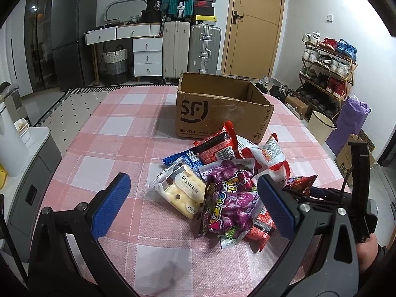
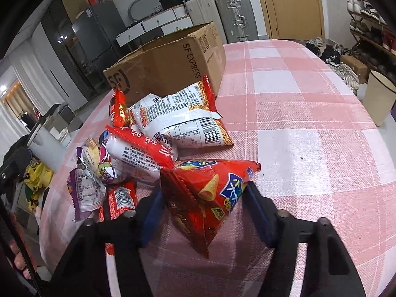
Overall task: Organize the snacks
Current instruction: 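Grasp the red triangular chip bag with the right gripper, then grasp the purple candy bag with the left gripper while the right gripper holds the chip bag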
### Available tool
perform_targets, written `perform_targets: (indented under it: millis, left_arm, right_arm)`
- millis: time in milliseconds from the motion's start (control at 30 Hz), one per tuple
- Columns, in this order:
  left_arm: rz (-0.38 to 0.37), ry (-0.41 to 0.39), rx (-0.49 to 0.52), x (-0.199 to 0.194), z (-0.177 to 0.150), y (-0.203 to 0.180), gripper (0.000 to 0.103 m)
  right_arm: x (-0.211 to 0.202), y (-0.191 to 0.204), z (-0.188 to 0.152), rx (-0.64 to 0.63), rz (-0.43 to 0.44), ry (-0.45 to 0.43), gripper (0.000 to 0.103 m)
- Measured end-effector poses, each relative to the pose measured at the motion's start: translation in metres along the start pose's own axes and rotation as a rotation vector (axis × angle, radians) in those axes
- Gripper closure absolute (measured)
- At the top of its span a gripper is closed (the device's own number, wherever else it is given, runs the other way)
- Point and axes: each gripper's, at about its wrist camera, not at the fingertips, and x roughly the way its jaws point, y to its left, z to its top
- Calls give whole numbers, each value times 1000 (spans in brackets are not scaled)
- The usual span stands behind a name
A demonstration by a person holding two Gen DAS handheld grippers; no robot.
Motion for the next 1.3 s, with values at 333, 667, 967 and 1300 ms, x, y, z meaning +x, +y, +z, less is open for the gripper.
perform_targets:
  millis: [333, 667, 967, 1300]
  left_arm:
    - [12, -8, -12, -8, 1, 7, 1]
    - [2, 8, -45, -15, -4, 22, 1]
    - [-52, 44, -72, -13, -14, 29, 1]
    - [-195, 92, -18, 3, -24, 3, 1]
  right_arm:
    - [-10, 0, -7, -12, 56, -5, 64]
    - [-29, -2, -9, -2, 61, -45, 64]
    - [-46, -1, -13, -5, 77, -74, 64]
    - [-56, -5, -21, 7, 90, -84, 64]
